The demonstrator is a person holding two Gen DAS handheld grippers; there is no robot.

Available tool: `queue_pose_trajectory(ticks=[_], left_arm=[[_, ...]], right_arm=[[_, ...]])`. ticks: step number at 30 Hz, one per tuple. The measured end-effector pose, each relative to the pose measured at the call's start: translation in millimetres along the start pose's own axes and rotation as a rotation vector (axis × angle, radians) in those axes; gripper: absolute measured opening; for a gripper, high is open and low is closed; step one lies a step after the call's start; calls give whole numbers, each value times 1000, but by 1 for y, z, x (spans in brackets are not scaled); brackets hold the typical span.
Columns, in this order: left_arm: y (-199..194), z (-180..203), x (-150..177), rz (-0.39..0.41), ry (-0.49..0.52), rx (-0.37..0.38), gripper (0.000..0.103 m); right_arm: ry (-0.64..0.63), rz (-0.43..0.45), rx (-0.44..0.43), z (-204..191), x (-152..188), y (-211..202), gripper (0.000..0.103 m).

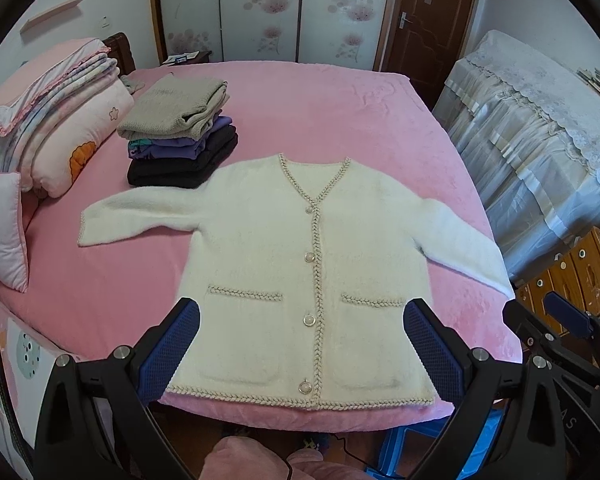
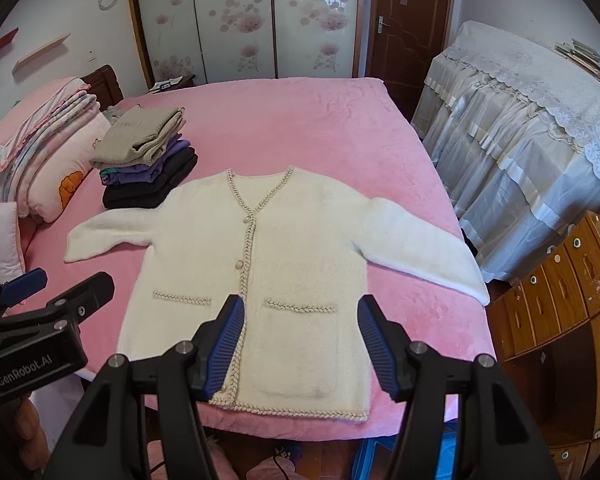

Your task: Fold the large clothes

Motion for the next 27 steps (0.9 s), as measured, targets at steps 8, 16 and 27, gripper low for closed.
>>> queue_pose_trajectory(ticks=[8,16,27], left_arm=[[4,4,-1,-17,50,4,101],[10,-4,-15,-23,70,40,101],[21,-21,-26,-30,107,85,101]], right_arm=[[6,-18,7,-4,5,5,59],[18,-17,60,-12,-1,3,59],[64,-52,89,-31,3,7,59]])
Point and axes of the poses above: each gripper's, at about its wrist camera, not at the fingertips, and y roughly the way its jaws point, z to its right, x to its underside, the point moved 10 cm from there along y, roughly the way its jaws point, and after that the axes turned 6 degrees about x, right-handed, at the moved point
